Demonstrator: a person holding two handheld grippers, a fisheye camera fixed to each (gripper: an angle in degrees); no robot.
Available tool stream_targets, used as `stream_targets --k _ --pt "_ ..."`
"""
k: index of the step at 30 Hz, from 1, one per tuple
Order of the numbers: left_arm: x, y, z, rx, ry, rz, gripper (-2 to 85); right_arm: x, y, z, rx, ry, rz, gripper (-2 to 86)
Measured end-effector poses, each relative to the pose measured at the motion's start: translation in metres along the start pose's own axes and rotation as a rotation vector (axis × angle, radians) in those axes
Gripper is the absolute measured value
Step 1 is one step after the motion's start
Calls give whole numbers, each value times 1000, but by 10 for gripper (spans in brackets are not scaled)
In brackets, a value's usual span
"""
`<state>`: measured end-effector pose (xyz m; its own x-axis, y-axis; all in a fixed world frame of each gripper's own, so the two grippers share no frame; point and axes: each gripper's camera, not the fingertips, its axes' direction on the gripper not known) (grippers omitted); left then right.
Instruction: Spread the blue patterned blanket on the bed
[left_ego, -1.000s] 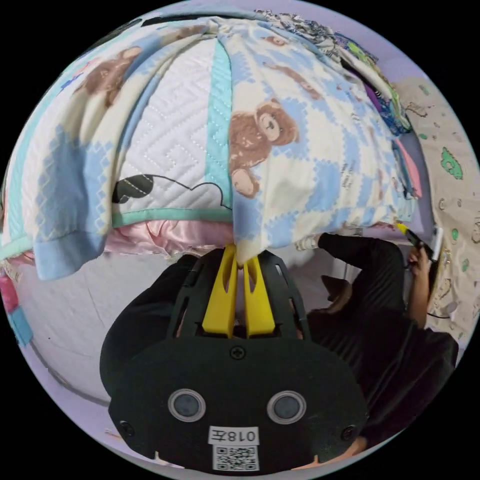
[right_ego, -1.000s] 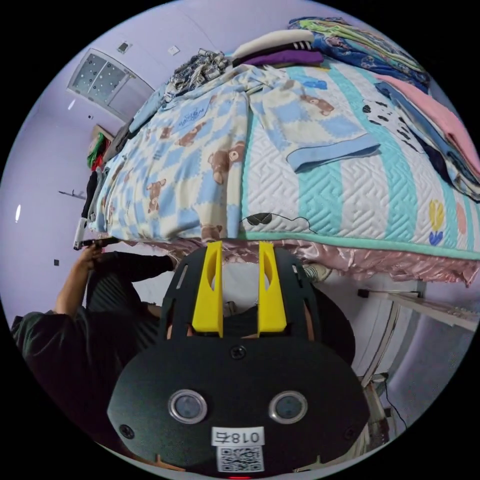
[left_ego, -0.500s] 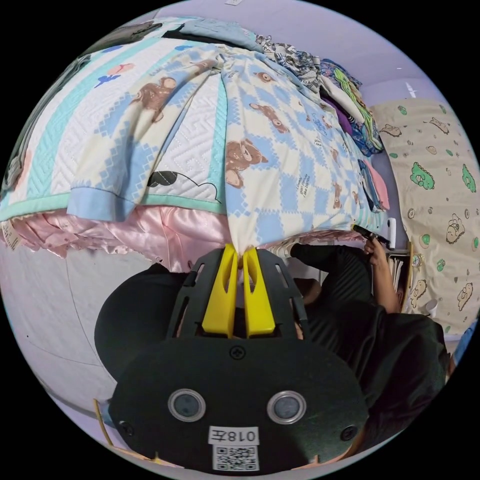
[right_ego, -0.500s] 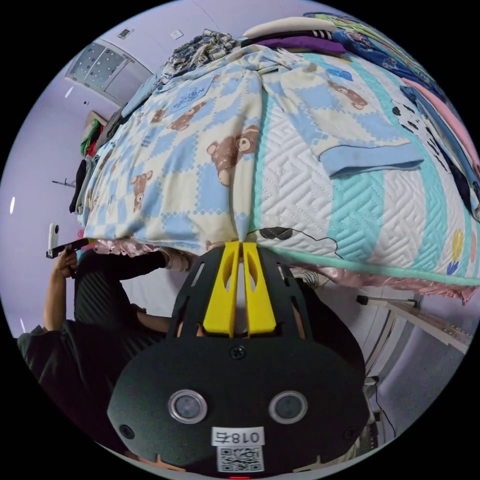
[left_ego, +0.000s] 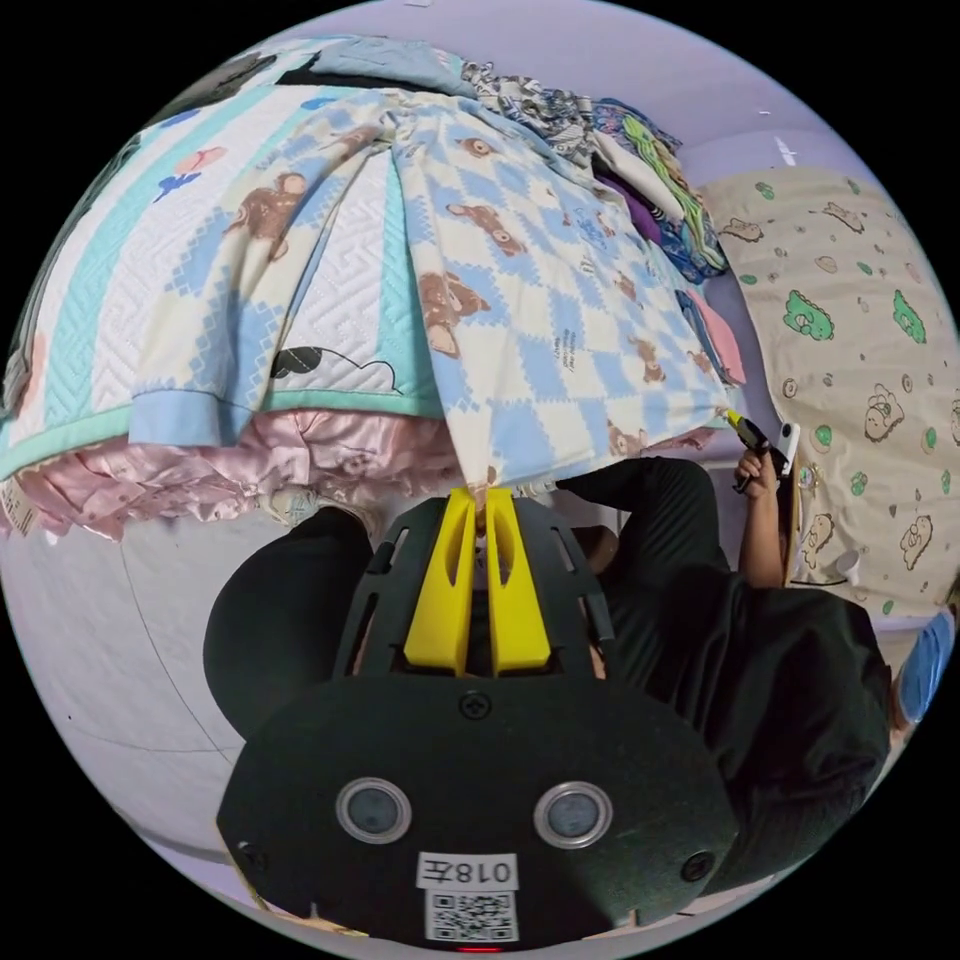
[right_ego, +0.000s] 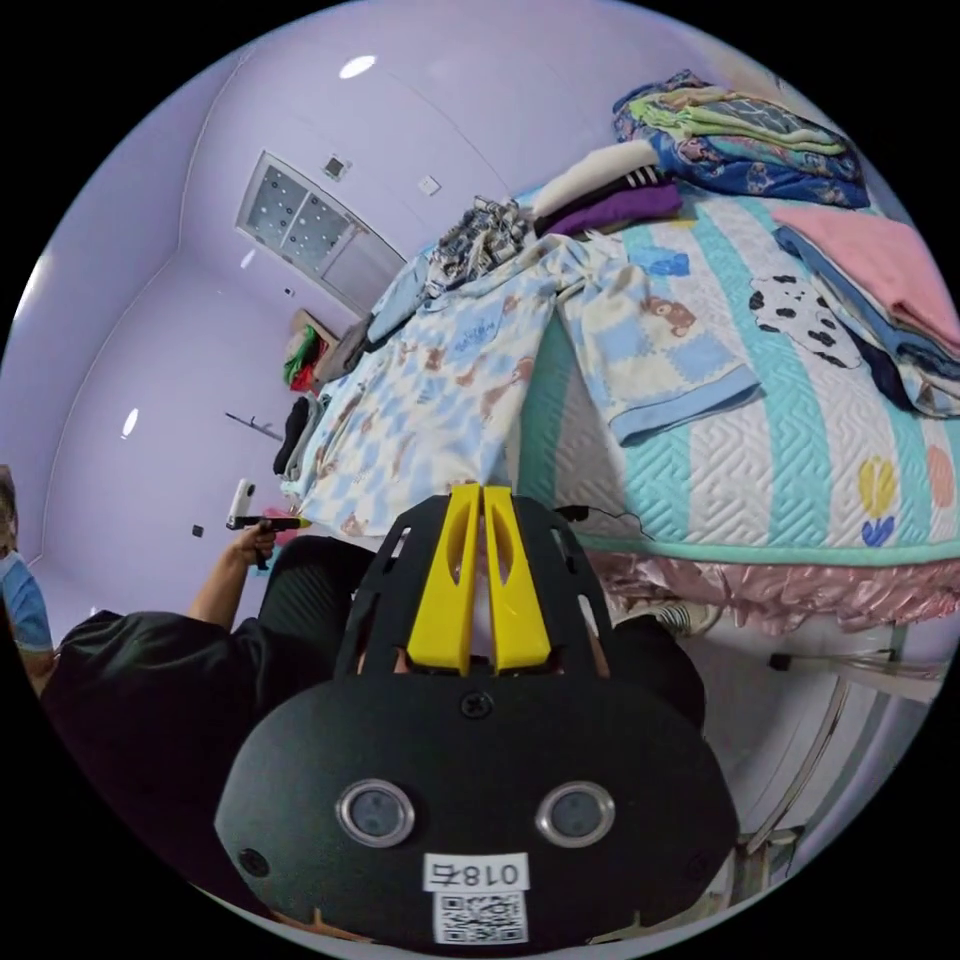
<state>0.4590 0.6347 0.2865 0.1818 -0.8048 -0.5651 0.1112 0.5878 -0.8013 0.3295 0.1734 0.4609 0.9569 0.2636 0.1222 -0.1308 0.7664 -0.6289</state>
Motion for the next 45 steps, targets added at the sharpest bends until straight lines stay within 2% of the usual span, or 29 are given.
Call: stream_targets --k 5,11,14,20,25,28,30,38,42,45 --pt "-5 -3 5 -17 -14 3 -10 19 17 14 -67 21 81 -8" --pt "22 5 -32 35 -51 103 -10 -1 26 -27 -19 46 12 -8" --pt "24 6 -33 17 -50 114 -10 1 28 -23 -83 102 24 -6" --pt "9 -17 2 -117 -91 31 -6 19 30 32 -276 179 125 1" --pt "10 -38 20 -323 -267 5 41 9 19 61 -437 297 132 28" --pt "10 -40 -4 -246 -175 5 60 -3 18 62 -514 447 101 56" --pt "11 -41 -23 -183 -157 9 63 -8 19 51 -479 459 104 61" --pt "27 -74 -88 117 -5 153 51 -31 10 -4 -62 405 195 63" --pt "44 -111 -108 287 85 264 49 -50 -14 1 8 455 182 65" --pt "52 -143 -111 354 108 294 45 -51 -33 9 0 608 231 76"
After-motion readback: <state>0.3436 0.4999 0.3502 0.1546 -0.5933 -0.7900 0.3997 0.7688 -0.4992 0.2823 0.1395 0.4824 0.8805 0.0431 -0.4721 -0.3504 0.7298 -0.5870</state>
